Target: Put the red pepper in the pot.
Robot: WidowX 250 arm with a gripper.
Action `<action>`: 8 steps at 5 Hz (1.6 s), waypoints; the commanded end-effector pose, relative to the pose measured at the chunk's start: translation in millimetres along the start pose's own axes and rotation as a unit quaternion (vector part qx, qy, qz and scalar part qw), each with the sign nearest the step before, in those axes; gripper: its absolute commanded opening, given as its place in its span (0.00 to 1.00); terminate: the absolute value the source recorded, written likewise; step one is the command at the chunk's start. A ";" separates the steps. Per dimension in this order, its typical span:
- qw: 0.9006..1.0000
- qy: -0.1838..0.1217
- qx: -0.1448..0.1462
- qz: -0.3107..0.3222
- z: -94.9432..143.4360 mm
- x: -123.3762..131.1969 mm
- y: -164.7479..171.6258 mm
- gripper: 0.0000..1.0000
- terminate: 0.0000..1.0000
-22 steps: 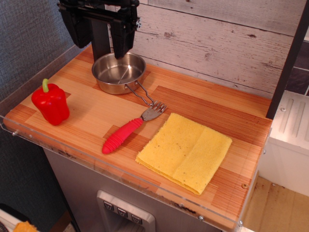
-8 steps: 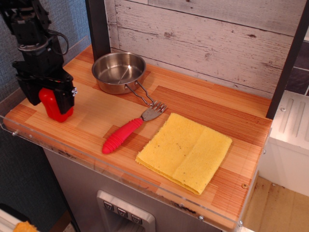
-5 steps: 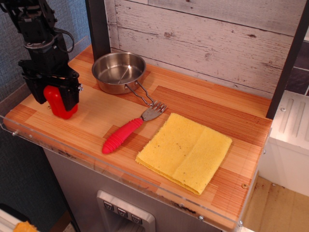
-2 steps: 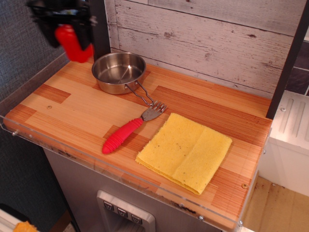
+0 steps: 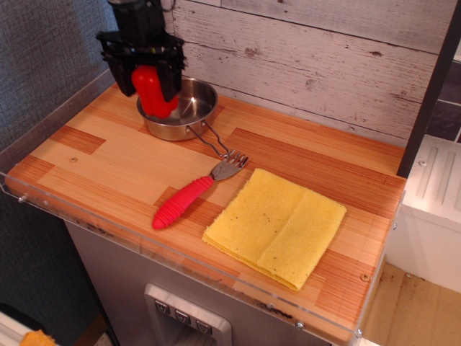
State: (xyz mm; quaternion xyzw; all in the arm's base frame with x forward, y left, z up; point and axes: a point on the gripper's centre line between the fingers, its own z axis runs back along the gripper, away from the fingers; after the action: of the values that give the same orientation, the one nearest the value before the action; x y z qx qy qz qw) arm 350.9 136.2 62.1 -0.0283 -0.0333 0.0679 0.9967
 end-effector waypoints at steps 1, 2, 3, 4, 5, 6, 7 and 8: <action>1.000 -0.016 0.011 -0.007 -6.9 11.5 -5.7 0.00 0.00; 1.000 -0.010 0.014 -0.006 -9.7 11.8 -6.5 1.00 0.00; 1.000 -0.018 0.015 -0.012 -3.2 12.0 -7.2 1.00 0.00; 0.999 -0.044 0.019 -0.013 19.3 12.6 -8.3 1.00 0.00; 0.995 -0.098 0.024 -0.008 69.9 2.4 -14.1 1.00 0.00; 0.994 -0.111 0.012 -0.004 104.3 -21.3 -18.7 1.00 0.00; 0.996 -0.087 0.018 -0.015 103.7 -63.5 -23.6 1.00 0.00; 0.997 -0.064 0.026 -0.027 89.2 -86.7 -18.9 1.00 0.00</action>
State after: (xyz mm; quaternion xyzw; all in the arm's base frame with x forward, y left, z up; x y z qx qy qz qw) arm 263.5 106.7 132.0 -0.0082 -0.0738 0.0460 0.9962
